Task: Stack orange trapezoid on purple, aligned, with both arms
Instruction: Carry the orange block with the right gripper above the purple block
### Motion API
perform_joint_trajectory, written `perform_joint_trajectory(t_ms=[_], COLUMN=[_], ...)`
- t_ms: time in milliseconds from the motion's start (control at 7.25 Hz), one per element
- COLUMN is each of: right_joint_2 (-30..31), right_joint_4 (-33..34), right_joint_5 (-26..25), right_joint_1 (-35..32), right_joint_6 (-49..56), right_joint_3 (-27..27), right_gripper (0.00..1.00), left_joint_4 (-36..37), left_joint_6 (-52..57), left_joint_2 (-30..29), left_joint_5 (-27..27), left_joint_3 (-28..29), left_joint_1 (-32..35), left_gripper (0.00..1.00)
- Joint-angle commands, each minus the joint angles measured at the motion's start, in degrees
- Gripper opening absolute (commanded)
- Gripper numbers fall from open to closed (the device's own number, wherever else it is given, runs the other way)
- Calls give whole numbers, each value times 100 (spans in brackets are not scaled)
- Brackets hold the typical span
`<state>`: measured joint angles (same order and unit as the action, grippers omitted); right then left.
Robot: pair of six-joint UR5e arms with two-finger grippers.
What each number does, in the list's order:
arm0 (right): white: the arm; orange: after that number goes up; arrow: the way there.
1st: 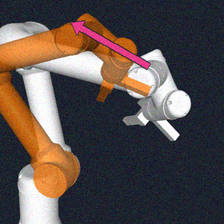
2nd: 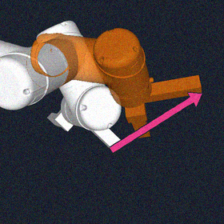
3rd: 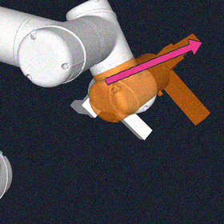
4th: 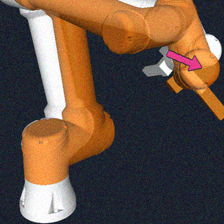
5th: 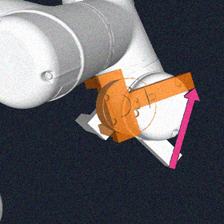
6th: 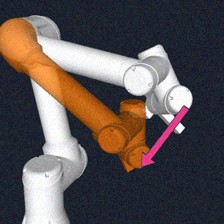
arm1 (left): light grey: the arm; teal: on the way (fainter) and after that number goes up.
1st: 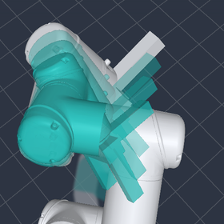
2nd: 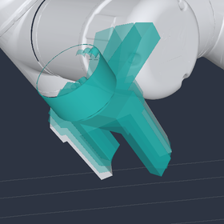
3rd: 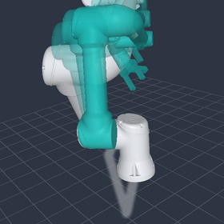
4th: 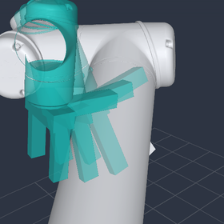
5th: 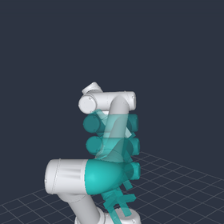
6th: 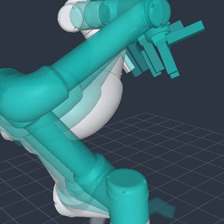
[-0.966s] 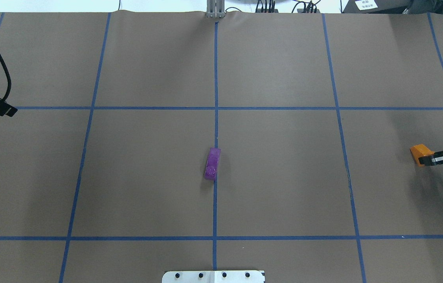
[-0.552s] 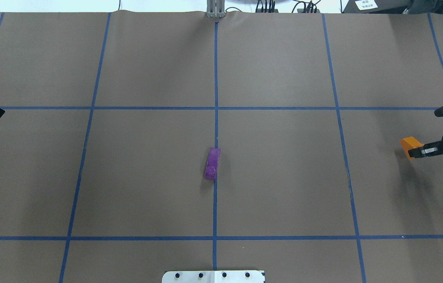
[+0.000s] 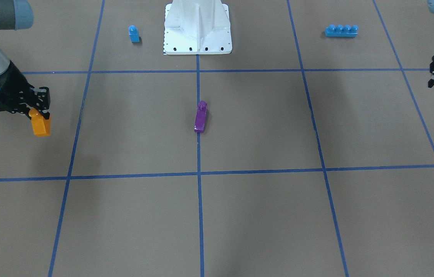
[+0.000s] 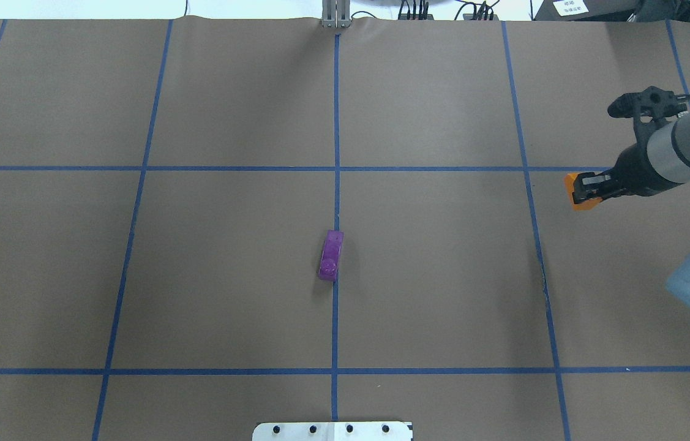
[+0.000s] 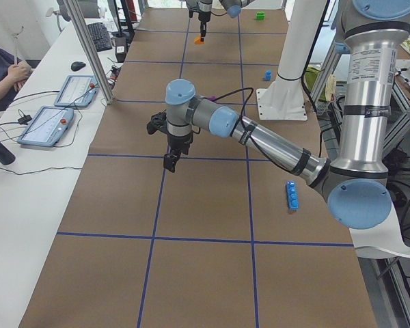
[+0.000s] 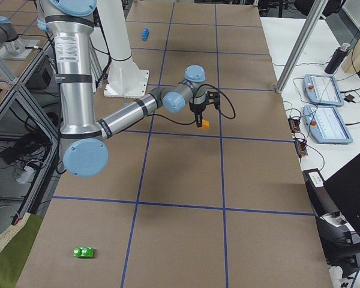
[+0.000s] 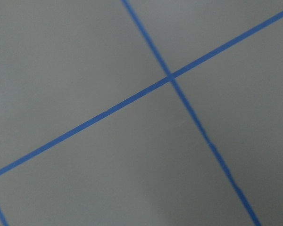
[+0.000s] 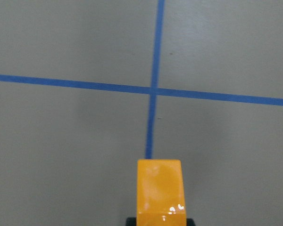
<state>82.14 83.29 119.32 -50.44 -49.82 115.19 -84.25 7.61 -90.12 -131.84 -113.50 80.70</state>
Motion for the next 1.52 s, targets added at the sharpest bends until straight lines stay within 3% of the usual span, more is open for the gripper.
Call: perform_joint_trajectory(t_ms=[0, 276, 552, 828, 1379], right_joint_2=[-1511, -2478, -3402, -3705, -4047], right_joint_4=[994, 1606, 1778, 1769, 1743], right_joint_5=[-145, -767, -1095, -1446, -1596], right_joint_1=[812, 1727, 2213, 2564, 2654], right_joint_6=[-1382, -2684, -3418, -3543, -3552], right_joint_3=[65, -75, -897, -1410, -1946], right_gripper=[0, 0, 0, 0, 0], left_joint_4=[-21, -21, -39, -39, -47], left_joint_6=[627, 627, 627, 627, 627], left_joint_2=[196, 275, 398, 433, 433], left_joint_5=[-342, -342, -351, -351, -351], left_joint_3=[294, 294, 232, 232, 232], left_joint_1=[604, 605, 605, 605, 605], left_gripper=[100, 100, 100, 100, 100])
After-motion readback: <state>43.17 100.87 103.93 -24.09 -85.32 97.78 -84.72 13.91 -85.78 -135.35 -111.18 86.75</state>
